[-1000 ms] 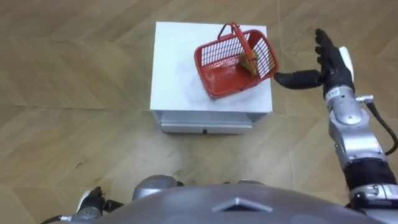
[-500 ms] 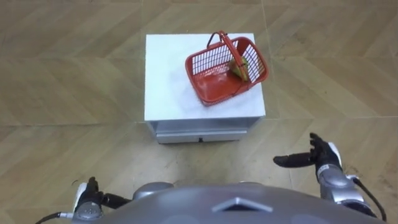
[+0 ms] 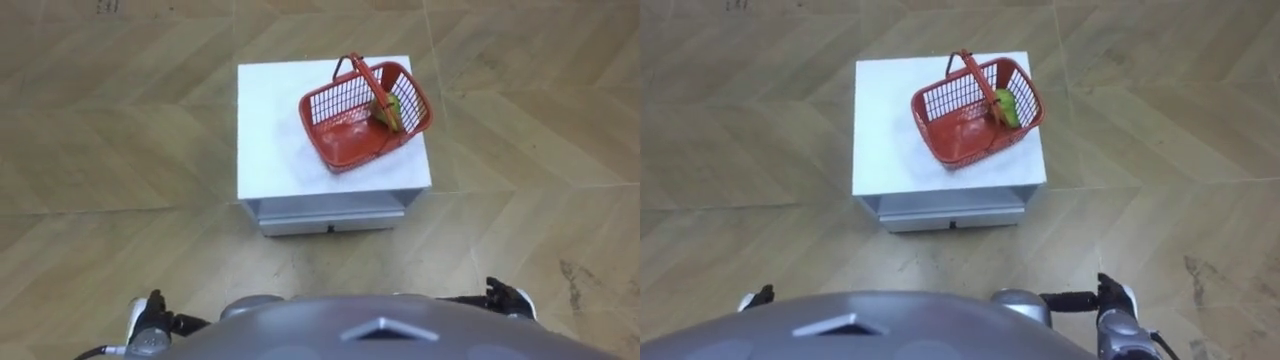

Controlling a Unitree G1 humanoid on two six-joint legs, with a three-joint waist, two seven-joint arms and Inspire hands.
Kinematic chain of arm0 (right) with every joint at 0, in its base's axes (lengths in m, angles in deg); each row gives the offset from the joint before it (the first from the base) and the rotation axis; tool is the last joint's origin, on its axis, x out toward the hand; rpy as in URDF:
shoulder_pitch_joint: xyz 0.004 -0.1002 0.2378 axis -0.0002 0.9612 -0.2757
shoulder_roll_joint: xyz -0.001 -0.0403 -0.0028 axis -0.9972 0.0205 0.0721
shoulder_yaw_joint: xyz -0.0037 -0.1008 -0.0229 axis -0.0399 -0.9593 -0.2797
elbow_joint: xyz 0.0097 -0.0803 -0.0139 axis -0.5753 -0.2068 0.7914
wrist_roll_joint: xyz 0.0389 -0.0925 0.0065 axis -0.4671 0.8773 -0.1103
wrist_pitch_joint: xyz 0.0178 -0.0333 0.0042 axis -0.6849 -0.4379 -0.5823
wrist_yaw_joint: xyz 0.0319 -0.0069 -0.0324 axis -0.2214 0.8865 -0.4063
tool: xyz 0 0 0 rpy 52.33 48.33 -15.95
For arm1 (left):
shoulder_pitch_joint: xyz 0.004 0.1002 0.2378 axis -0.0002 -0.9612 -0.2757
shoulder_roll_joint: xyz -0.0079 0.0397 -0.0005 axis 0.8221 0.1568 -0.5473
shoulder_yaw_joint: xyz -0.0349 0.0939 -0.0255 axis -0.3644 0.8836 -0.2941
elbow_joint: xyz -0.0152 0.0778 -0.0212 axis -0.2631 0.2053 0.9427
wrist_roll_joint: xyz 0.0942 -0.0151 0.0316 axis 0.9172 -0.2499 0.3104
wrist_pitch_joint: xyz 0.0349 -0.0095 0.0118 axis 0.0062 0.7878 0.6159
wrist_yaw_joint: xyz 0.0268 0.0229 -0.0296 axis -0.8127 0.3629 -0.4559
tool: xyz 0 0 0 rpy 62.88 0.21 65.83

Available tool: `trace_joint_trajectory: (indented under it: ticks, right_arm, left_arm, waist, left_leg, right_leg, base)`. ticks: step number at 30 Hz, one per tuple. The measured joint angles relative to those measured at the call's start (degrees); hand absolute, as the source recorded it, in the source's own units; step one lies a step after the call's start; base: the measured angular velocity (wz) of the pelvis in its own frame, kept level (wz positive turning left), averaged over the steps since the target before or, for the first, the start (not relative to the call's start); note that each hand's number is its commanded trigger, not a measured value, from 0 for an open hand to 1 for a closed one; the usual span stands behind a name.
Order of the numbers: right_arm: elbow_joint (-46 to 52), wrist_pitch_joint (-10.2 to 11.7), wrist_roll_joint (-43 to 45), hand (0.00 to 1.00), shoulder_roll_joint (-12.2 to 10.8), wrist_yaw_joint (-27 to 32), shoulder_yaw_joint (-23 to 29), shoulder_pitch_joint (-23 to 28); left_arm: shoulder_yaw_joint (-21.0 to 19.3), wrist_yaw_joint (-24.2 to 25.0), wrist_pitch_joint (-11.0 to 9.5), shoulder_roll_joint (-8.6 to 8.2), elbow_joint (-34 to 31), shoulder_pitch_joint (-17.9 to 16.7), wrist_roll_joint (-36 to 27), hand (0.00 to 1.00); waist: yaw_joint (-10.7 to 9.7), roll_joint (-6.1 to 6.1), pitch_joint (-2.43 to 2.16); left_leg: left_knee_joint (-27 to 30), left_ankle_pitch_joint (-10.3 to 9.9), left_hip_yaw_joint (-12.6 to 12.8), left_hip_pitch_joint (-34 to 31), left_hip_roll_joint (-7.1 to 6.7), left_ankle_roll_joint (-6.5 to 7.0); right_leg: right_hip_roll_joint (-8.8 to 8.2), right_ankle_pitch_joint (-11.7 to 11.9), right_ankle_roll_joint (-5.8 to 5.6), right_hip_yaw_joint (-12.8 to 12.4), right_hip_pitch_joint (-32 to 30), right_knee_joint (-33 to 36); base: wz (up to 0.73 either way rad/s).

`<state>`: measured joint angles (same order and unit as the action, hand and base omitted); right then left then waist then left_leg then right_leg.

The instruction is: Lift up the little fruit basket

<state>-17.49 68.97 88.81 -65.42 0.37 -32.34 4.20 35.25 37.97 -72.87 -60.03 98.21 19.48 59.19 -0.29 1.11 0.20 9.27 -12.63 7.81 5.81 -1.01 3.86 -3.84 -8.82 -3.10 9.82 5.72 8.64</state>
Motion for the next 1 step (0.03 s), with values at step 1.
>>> trace_joint_trajectory:
  ticks: [1]
  right_arm:
    - [-0.2, -0.1, -0.2, 0.0, -0.1, 0.0, 0.0, 0.3]
  left_arm:
    - [0.0, 0.0, 0.1, -0.02, 0.1, -0.2, 0.0, 0.0]
  waist:
    - [0.0, 0.08, 0.06]
  left_leg:
    - [0.0, 0.0, 0.0, 0.0, 0.02, -0.04]
  right_leg:
    - [0.01, 0.0, 0.0, 0.0, 0.0, 0.0]
  base:
    - [0.0]
